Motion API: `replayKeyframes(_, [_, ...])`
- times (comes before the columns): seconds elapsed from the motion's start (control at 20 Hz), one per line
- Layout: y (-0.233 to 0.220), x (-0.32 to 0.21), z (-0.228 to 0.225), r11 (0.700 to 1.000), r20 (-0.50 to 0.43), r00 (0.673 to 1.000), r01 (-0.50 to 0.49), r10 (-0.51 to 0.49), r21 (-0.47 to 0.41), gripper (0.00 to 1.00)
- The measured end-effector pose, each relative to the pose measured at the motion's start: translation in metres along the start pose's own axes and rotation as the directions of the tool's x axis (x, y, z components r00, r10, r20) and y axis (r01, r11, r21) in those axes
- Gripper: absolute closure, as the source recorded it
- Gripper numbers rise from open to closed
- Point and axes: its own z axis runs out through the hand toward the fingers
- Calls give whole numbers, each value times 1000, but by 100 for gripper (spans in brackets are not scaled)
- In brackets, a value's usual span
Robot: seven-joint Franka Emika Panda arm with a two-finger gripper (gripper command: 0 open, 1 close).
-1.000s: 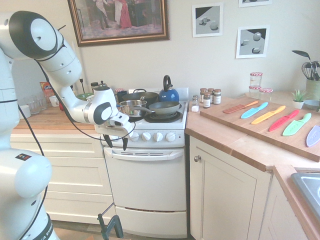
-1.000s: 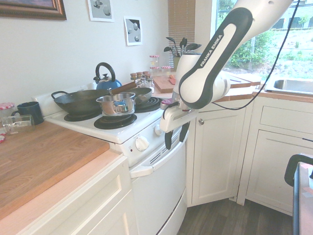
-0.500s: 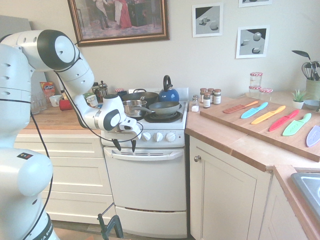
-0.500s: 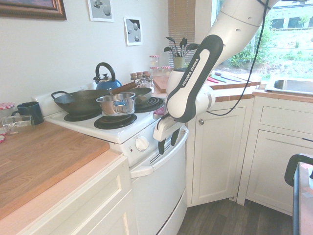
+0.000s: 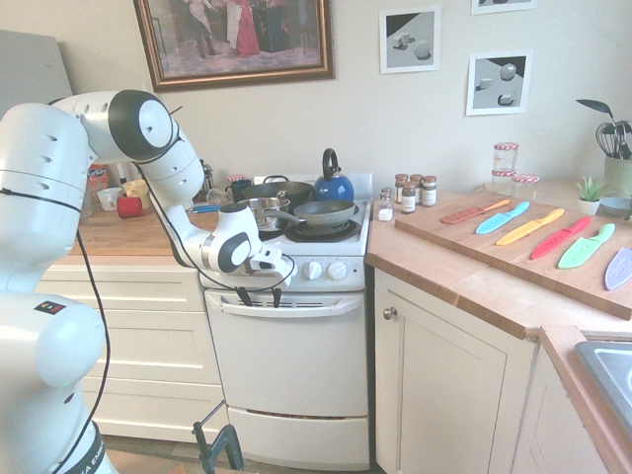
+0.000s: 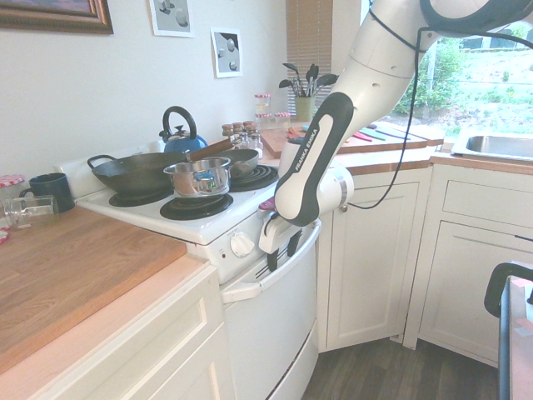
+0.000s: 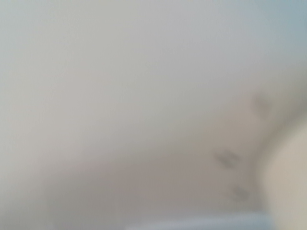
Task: Open the oven
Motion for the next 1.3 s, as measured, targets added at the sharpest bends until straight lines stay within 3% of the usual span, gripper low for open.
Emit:
replayKeyframes(0.4, [67,39,4,996,-8,997,78,-79,-30,0])
replayKeyframes(0.7, [188,5,39,988,112,991,85,-70,-127,0])
replayKeyframes(0.95, [219,-11,46,987,132,988,98,-81,-129,0])
replayKeyframes(1.1, [225,-5,27,988,127,988,102,-86,-118,0])
replayKeyframes(1.3, [281,31,-52,993,50,998,52,-47,-103,0])
